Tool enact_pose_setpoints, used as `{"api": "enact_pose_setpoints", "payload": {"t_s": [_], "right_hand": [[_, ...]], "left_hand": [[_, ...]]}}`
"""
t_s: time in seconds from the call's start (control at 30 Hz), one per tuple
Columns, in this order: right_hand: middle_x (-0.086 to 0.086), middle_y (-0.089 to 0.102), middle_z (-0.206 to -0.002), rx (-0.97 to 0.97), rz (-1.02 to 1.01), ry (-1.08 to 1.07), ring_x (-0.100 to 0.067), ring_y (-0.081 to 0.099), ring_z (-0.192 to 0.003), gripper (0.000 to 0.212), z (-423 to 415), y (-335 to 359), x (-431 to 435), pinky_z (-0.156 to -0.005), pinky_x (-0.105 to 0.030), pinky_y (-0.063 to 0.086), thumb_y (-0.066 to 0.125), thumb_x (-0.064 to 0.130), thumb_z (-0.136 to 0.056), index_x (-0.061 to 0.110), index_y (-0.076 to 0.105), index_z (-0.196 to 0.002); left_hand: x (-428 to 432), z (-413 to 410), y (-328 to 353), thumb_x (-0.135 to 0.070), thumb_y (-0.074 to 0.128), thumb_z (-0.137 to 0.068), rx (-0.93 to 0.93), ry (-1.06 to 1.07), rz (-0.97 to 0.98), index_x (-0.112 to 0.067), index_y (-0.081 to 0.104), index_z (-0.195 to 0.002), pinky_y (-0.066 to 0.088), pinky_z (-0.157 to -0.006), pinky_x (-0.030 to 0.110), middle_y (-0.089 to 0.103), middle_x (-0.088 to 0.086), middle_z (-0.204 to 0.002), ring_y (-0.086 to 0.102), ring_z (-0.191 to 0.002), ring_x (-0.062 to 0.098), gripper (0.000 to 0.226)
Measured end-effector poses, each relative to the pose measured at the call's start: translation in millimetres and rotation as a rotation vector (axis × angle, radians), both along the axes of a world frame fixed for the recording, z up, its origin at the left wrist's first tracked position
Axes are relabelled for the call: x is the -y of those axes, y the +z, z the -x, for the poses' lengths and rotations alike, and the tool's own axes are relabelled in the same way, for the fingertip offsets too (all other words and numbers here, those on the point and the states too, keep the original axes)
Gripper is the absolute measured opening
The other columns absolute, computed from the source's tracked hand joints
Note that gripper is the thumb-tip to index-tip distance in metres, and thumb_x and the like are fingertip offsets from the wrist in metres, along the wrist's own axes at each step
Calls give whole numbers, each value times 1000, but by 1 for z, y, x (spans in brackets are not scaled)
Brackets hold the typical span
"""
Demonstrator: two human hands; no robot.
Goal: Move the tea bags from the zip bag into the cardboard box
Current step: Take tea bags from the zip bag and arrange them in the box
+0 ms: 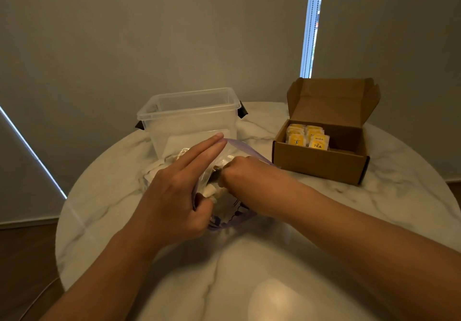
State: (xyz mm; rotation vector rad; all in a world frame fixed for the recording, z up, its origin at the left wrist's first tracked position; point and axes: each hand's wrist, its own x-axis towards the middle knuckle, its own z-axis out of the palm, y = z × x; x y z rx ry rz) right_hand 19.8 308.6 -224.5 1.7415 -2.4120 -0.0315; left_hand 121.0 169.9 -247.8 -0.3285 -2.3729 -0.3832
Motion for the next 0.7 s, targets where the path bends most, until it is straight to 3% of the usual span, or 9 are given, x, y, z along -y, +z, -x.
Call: {"api": "enact_pose_setpoints", "payload": {"t_s": [0.1,0.3,0.43,0.57,0.7], "right_hand": [[-9,61,-109,11,-7,-5,-24,60,-97,20,4,-5,-1,-69,-29,38,61,11,-92,10,62,-111],[2,66,-106,240,225,-19,-16,61,-97,20,2,-11,-17,-83,-31,54,63,14,-91,20,68,-109],[4,73,-90,431,500,6,-8,66,-80,16,3,-9,-29,-76,-28,57,71,12,-85,20,75,-98],[5,73,-89,499,563,-2,-6,67,-79,15,3,-4,-33,-75,-25,58,72,13,-85,19,75,-98],[5,74,-92,730,642,2,-5,70,-83,17,3,8,-43,-77,-21,58,73,11,-84,17,75,-100]], "left_hand": [[-1,0,0,-17,44,-69,-3,-2,-2,-9,42,-148,40,-110,24,42,0,-154,41,-141,13,80],[0,-1,-1,-13,49,-70,1,4,-6,-9,41,-149,43,-110,29,42,1,-154,41,-141,15,80],[0,0,-1,-6,54,-67,15,3,0,-8,41,-149,40,-111,26,41,1,-155,40,-142,14,84],[2,1,-3,-9,55,-69,20,6,9,-9,40,-150,43,-110,32,41,0,-155,40,-142,15,82],[4,2,-4,-21,49,-74,19,-1,4,-11,38,-151,49,-105,40,40,-1,-156,41,-141,16,79]]}}
